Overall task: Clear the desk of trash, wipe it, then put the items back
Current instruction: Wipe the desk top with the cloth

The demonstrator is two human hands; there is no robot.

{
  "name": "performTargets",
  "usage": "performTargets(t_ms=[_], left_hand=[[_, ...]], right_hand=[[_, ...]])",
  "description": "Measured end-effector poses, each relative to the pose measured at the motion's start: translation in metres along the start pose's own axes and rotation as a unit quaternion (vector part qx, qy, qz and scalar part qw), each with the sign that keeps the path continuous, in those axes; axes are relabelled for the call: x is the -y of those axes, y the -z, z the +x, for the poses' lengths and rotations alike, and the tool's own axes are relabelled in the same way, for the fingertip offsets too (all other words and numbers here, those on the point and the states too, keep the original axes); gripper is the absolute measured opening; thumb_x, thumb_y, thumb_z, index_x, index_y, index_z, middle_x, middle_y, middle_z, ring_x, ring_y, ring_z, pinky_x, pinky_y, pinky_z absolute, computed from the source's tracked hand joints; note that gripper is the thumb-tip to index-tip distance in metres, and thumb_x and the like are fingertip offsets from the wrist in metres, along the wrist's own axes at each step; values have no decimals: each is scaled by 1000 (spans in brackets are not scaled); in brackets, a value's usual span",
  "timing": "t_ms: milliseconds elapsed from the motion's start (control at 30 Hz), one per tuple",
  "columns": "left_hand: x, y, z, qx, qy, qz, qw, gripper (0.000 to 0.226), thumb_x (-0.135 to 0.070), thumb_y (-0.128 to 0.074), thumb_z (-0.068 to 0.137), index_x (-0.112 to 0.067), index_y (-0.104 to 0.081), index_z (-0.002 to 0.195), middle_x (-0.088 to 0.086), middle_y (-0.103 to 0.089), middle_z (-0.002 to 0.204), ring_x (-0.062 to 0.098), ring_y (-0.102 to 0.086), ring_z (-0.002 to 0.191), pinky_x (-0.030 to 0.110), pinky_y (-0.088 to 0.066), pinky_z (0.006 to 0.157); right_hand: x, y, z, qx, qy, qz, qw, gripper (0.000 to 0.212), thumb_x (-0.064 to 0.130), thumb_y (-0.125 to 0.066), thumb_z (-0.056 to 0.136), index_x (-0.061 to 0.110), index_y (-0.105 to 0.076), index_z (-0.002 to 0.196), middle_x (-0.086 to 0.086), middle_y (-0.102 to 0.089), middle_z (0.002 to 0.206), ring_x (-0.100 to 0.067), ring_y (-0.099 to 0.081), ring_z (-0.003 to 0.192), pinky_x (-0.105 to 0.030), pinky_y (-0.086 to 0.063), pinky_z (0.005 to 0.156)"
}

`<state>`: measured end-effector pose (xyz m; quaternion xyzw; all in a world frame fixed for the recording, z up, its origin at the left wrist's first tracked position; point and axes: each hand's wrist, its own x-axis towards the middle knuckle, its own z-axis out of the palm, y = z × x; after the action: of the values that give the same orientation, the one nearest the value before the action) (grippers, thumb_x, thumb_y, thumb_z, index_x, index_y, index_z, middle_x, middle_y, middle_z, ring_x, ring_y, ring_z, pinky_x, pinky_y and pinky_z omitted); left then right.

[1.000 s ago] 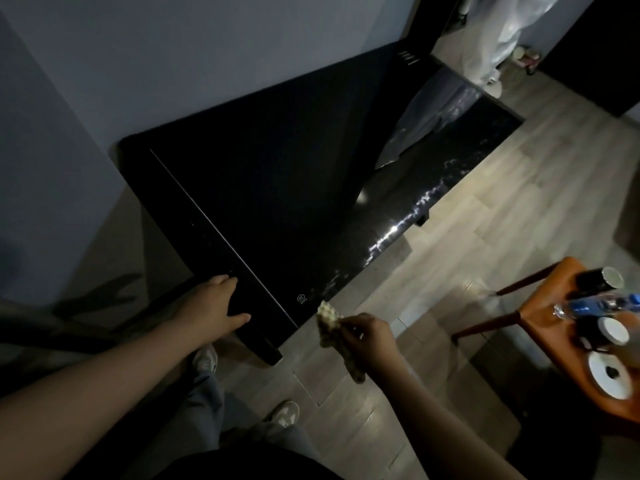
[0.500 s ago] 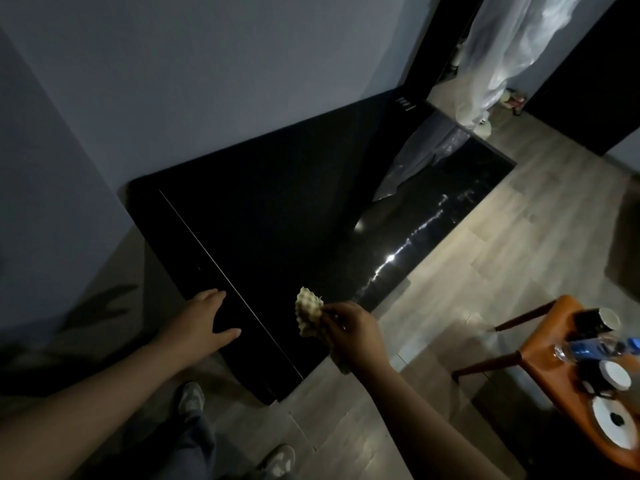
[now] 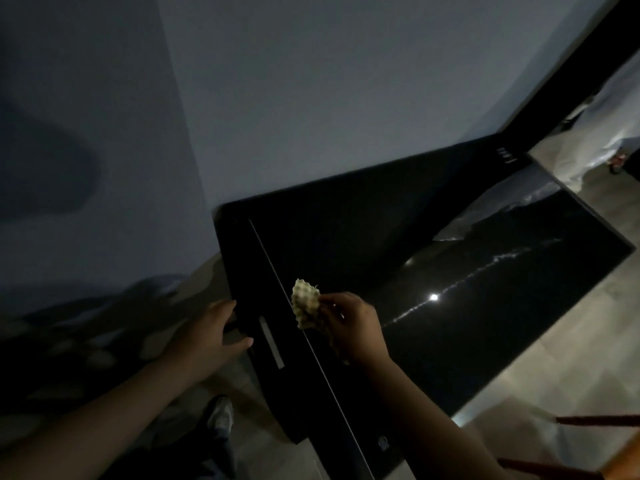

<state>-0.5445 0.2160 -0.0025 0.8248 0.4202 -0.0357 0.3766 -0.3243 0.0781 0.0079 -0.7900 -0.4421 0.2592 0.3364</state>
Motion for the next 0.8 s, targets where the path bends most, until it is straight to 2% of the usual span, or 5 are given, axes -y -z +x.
performTargets(t_ms=[167,267,400,600,800], left_hand=[[20,13,18,-11,21,19,1000,81,-46,-70,80,-9,-37,144,11,-36,149,24,-34,138,28,-26,111],[36,18,31,-4,28,30,999,79,-43,-68,84,-14,-32,148,7,-31,154,21,-29,142,28,-23,115],[48,25,48,-4,48,30,998,97,-71,-48,70,-11,-36,146,8,-34,152,23,-34,139,31,-27,113],[61,28,61,41,78,13,996,86,-55,-54,88,-16,-11,152,2,-15,158,18,-21,143,21,-20,109],[74,30,77,20,83,31,996,85,-61,-54,85,-19,-19,151,2,-22,156,17,-26,142,21,-20,110]], right_hand=[[10,-29,48,11,30,-4,999,25,18,-62,91,20,-66,116,10,-61,107,4,-58,92,-8,-46,77],[15,-40,73,9,60,-23,998,26,18,-62,91,19,-65,117,7,-63,108,-1,-59,94,-17,-50,81],[27,-52,116,15,88,-41,995,27,20,-61,92,16,-64,119,2,-65,111,-8,-60,99,-33,-54,86],[51,-74,191,-34,108,-69,991,23,16,-61,91,4,-67,110,-12,-67,102,-25,-63,92,-45,-53,80],[56,-111,247,-51,129,-102,985,22,14,-64,85,0,-69,101,-18,-68,96,-34,-63,87,-46,-53,75]])
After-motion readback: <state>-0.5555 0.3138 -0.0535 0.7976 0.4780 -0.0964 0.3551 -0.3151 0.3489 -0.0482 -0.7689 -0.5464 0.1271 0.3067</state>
